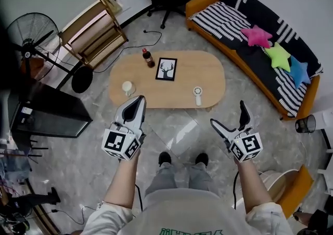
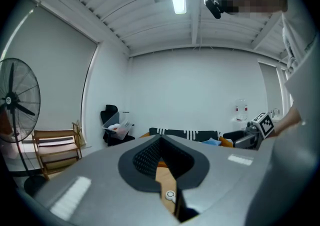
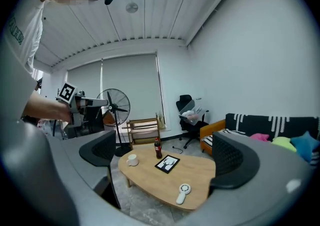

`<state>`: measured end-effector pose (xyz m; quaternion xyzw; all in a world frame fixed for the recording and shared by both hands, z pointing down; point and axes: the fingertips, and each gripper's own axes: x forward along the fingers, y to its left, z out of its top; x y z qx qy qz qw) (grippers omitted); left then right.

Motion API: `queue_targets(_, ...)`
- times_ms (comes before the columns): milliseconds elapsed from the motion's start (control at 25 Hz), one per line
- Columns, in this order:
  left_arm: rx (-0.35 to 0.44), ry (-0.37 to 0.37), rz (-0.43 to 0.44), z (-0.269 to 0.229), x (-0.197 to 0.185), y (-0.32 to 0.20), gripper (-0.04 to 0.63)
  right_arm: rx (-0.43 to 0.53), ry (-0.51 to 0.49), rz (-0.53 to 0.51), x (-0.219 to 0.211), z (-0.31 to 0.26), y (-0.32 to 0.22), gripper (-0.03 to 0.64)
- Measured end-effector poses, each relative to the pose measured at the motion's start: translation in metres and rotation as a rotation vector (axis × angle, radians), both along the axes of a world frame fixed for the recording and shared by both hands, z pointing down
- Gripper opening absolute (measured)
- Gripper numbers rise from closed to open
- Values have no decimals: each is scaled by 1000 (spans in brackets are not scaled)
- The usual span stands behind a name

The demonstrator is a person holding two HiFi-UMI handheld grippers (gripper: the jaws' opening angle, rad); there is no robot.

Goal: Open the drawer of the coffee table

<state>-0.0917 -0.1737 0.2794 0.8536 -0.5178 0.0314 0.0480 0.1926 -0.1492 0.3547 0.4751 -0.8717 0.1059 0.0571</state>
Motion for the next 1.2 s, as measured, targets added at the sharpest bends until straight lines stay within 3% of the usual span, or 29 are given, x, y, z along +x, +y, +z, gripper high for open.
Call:
queue_targets(400,-75,2,7,116,3,-17,-2,-149,-49,15,-23,156,-3,588)
queue_targets(600,-57,-22,10,194,0,-40,-2,-218,-58,2,-44,265,-7,588)
queue_targets(920,-35,-7,4,332,3,-73,-2,-252,-85,-1,-62,419,-29,588)
queue_targets(1200,-31,-28,30,400,8,-84,-2,-295,-132,-23,-89,522,-42,588)
